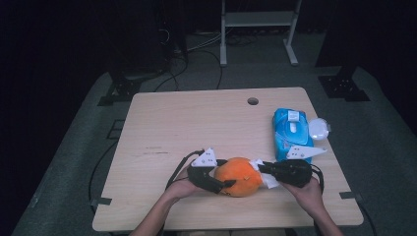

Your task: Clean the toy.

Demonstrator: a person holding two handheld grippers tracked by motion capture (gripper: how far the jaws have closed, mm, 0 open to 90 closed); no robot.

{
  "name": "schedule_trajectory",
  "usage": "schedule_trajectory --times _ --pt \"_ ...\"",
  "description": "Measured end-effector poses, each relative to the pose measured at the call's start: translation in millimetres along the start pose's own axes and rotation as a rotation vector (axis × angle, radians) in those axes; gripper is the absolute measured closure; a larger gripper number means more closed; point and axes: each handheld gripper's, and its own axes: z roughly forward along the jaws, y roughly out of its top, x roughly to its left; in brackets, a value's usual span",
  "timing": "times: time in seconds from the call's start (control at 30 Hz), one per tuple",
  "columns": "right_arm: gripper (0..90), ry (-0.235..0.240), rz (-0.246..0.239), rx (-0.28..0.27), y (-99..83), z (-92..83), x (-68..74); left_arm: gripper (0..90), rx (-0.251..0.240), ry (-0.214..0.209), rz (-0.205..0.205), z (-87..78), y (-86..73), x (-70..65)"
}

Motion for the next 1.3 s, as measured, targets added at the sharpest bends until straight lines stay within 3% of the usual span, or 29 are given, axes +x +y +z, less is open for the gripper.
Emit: schedule_trajectory --times 0.2,0.27,0.47,0.57,0.7,0.83,0.97,1.1,1.17,1.3 --pt "81.9 0.060 -0.053 -0.025 13.6 9.6 20.2 25.0 0.025 0.000 0.077 5.5 6.9 -12.1" --pt "81.9 0.056 -0.070 -0.014 14.5 11.8 22.8 25.0 0.024 -0.006 0.065 4.0 5.5 -10.0" --pt "81.9 0.036 0.000 -0.001 3.6 2.8 1.9 25.0 0.011 -0.012 0.006 -0.1 0.7 -0.4" --pt "82.0 0.028 0.022 0.012 -0.9 -0.7 -4.2 24.8 0.012 -0.008 0.003 0.2 1.4 -0.5" --pt "81.9 0.041 -0.004 -0.006 7.7 2.9 4.4 24.4 0.030 0.011 0.035 3.6 9.1 -7.6" --pt "81.9 0.056 -0.059 -0.006 17.4 12.8 19.0 21.1 0.041 0.024 0.056 5.2 10.9 -10.4" --pt "82.0 0.051 -0.053 0.000 14.5 13.3 14.4 11.1 0.020 0.018 -0.019 2.1 9.4 -3.4" --pt "82.0 0.039 -0.041 -0.002 12.0 7.2 7.2 10.5 -0.013 -0.008 -0.117 -0.4 5.0 5.7" --pt "82.0 0.040 -0.036 0.000 12.1 5.3 5.4 16.9 -0.023 -0.029 -0.127 1.8 1.1 6.1" --pt "82.0 0.033 -0.076 0.006 16.6 6.4 14.7 25.3 0.000 0.000 -0.102 1.6 5.6 1.6"
